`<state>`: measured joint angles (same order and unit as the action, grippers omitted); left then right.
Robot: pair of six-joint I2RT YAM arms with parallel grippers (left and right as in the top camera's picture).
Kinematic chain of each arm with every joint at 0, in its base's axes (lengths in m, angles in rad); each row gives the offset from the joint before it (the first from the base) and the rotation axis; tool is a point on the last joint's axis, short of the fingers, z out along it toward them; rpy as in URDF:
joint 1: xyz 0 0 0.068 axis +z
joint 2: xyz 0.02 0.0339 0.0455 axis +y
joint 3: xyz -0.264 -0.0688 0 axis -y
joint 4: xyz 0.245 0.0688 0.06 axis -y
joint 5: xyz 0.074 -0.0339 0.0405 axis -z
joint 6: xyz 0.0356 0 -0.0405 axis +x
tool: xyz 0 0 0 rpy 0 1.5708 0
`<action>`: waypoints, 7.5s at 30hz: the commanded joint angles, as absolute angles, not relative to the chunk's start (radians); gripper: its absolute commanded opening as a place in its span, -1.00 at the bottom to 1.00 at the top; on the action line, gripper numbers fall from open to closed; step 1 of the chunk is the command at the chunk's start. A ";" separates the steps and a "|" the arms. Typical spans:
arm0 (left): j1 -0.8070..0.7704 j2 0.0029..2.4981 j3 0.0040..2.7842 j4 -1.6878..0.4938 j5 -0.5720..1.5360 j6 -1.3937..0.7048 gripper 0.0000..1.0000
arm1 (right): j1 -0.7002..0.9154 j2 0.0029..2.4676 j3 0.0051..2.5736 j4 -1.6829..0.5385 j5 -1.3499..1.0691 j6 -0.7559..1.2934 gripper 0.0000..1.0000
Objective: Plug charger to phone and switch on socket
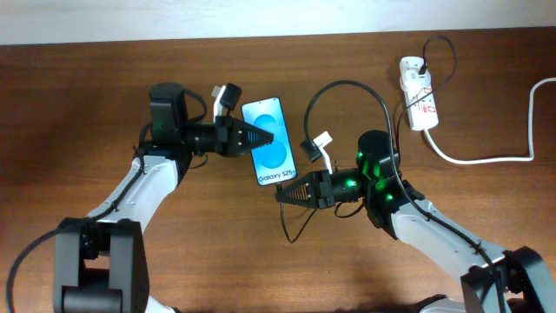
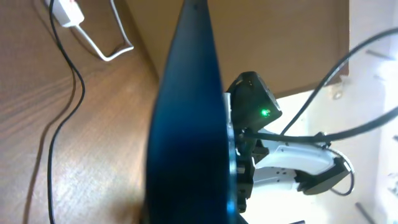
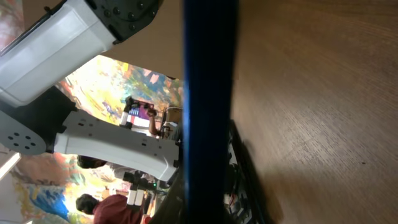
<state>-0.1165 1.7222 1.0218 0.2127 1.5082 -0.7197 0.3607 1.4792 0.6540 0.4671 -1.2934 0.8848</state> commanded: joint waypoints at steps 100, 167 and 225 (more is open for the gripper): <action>0.017 1.716 1.003 0.366 1.564 -0.479 -1.00 | 0.349 1.473 0.838 -0.053 -1.183 0.299 0.40; -0.090 1.716 0.995 0.138 1.574 -0.416 -1.00 | 0.458 1.473 0.893 0.157 -0.960 0.545 -0.91; -0.012 1.716 0.996 -0.008 1.488 -0.591 -1.00 | 0.436 1.446 0.911 -0.233 -1.034 0.497 -0.34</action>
<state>-0.0555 1.7149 1.0016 -0.0116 1.4658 -0.5701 0.4408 1.4708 0.8845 -0.2047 -1.0882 0.5491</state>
